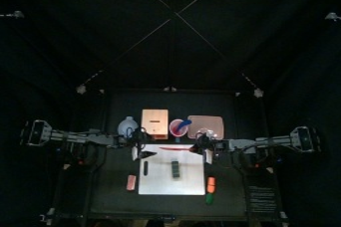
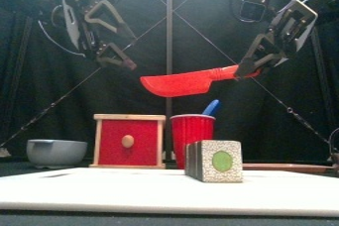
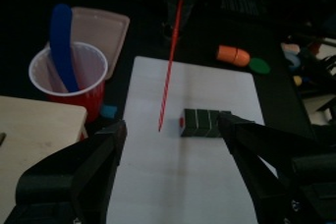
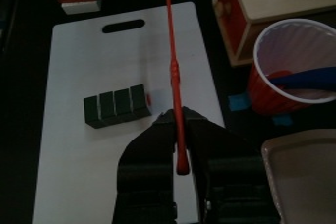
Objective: Place sushi on board then cut the sushi with the knife then place the pieces on the plate
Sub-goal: Grasp knife edge with left hand
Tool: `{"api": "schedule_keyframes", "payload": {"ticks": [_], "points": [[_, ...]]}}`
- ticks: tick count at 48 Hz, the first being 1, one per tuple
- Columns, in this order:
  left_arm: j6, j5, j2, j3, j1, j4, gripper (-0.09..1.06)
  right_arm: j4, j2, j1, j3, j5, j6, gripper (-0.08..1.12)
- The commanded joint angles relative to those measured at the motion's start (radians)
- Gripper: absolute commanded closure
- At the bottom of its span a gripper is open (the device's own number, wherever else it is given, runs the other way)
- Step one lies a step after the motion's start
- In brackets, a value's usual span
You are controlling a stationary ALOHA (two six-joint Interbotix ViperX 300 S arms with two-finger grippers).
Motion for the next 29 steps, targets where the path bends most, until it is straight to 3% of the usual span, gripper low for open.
{"api": "schedule_keyframes", "payload": {"ticks": [1, 15, 29], "points": [[0.003, 0.025, 0.060, -0.055, -0.006, 0.008, -0.05, 0.003, 0.012, 0.014, -0.032, -0.011, 0.000, 0.65], [0.003, 0.031, 0.213, -0.118, -0.009, 0.071, -0.05, 0.005, 0.043, 0.028, -0.038, -0.011, 0.000, 0.65], [0.003, 0.029, 0.276, -0.152, -0.014, 0.124, 0.03, 0.005, 0.043, 0.031, -0.035, -0.012, 0.000, 0.65]]}}
